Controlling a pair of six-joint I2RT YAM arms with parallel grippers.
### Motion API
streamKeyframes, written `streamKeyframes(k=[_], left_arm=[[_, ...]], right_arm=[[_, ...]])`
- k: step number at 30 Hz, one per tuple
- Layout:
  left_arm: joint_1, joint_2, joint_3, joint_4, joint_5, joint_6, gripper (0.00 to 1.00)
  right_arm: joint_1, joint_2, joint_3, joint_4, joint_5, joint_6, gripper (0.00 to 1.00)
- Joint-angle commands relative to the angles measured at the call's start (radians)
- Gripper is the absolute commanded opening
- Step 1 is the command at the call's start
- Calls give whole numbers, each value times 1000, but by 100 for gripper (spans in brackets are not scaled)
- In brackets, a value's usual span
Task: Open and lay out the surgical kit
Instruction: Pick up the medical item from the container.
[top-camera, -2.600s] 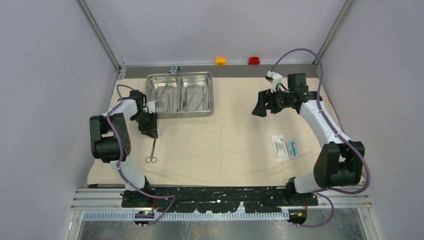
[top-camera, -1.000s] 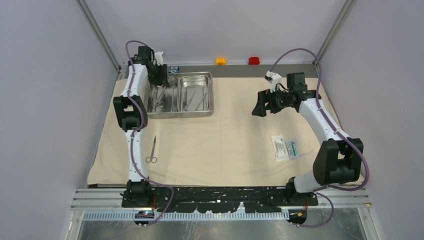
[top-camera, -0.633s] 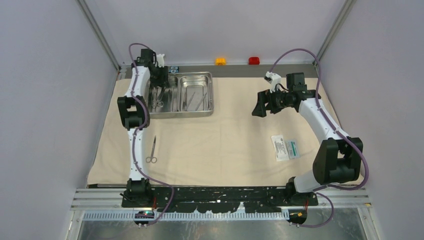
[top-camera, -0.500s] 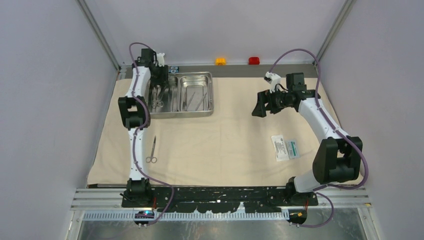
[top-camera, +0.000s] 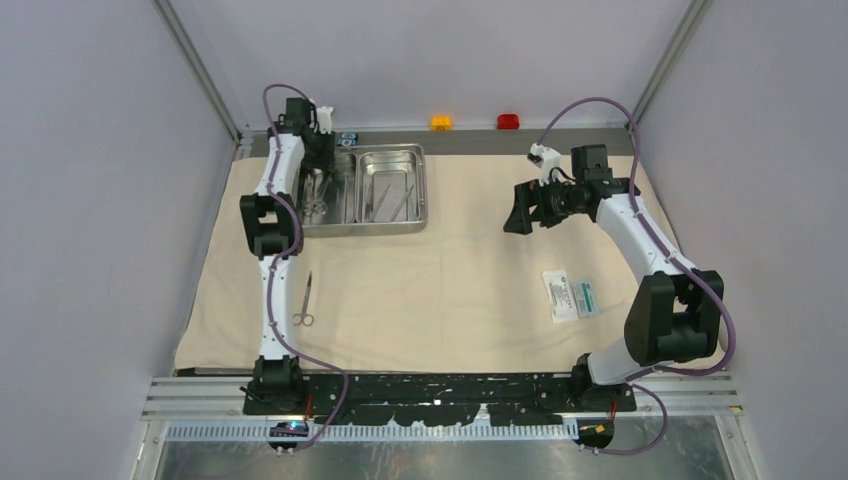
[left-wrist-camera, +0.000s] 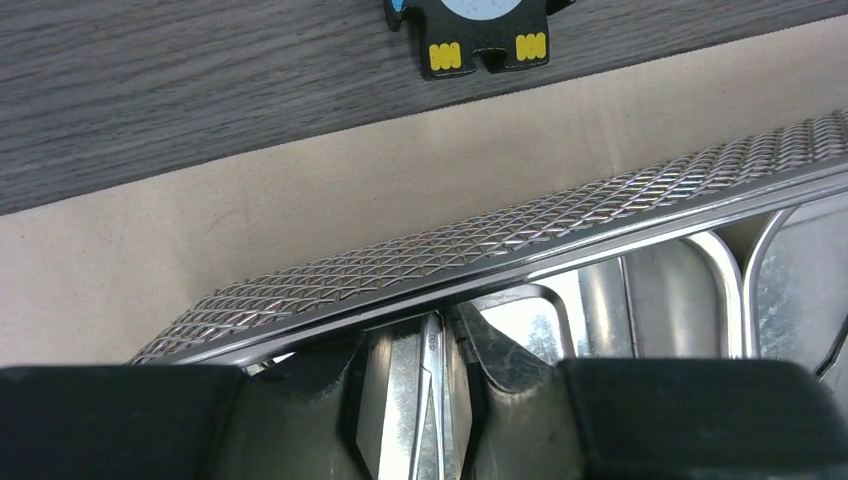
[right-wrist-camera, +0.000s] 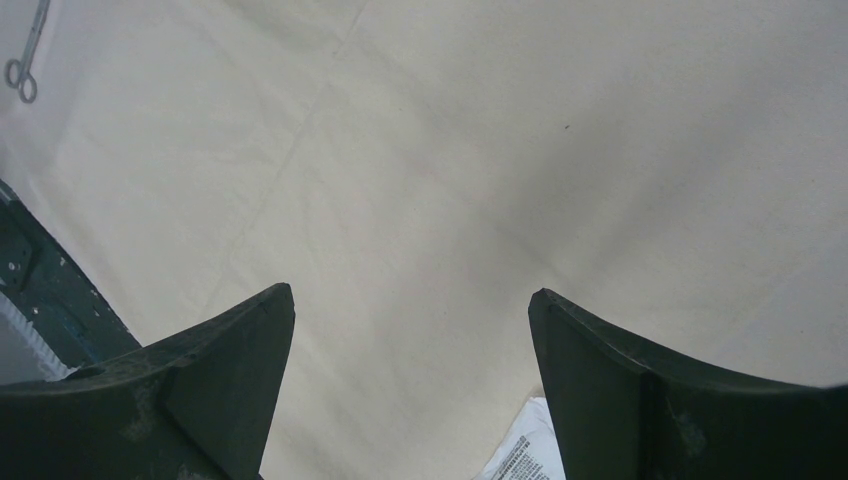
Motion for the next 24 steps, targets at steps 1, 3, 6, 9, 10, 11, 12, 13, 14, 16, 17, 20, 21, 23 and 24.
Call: streamKeyframes(k=[1,3,6,9,10,11,12,13,14,16,17,20,21,23,24], left_arm=[[-3,32,23,-20,-15,30,26],[-3,34,22,-25,-18,31,24],[-3,33,24,-27,-19,34,20],[-3,31,33,-28,-23,33,16],[-3,28,39,-30,-24,33,14],[-3,26,45,-30,-25,32,12],[-4,22,52,-30,-24,29,10],[-4,17,57,-29,-23,26,8],[-3,10,63,-28,-20,22,5],[-4,-13,64,-19,-9,7,0],[-4,-25,63,-13,-2,0,0],[-3,-67,61,2,8,-22,0],[-4,-80,59,7,8,-28,0],[-4,-105,56,12,8,-41,0],[-3,-118,53,13,8,-47,0]], right_arm=[[-2,0,42,2,-12,-19,91],[-2,0,44,1,-15,-19,91],[-3,0,46,-2,-16,-20,91],[-3,-2,45,-3,-21,-20,91],[-2,-3,46,-3,-21,-20,91],[-2,-4,45,-3,-20,-20,91],[-2,-4,45,-3,-21,-20,91],[-2,-4,46,-3,-22,-20,91],[-2,-4,46,-4,-21,-19,91],[-2,-5,47,-5,-23,-19,91],[-2,-7,47,-6,-23,-19,91],[-2,-9,47,-6,-24,-20,91],[-3,-10,48,-6,-24,-20,91],[-2,-9,48,-6,-27,-19,91],[-2,-7,48,-6,-28,-20,91]])
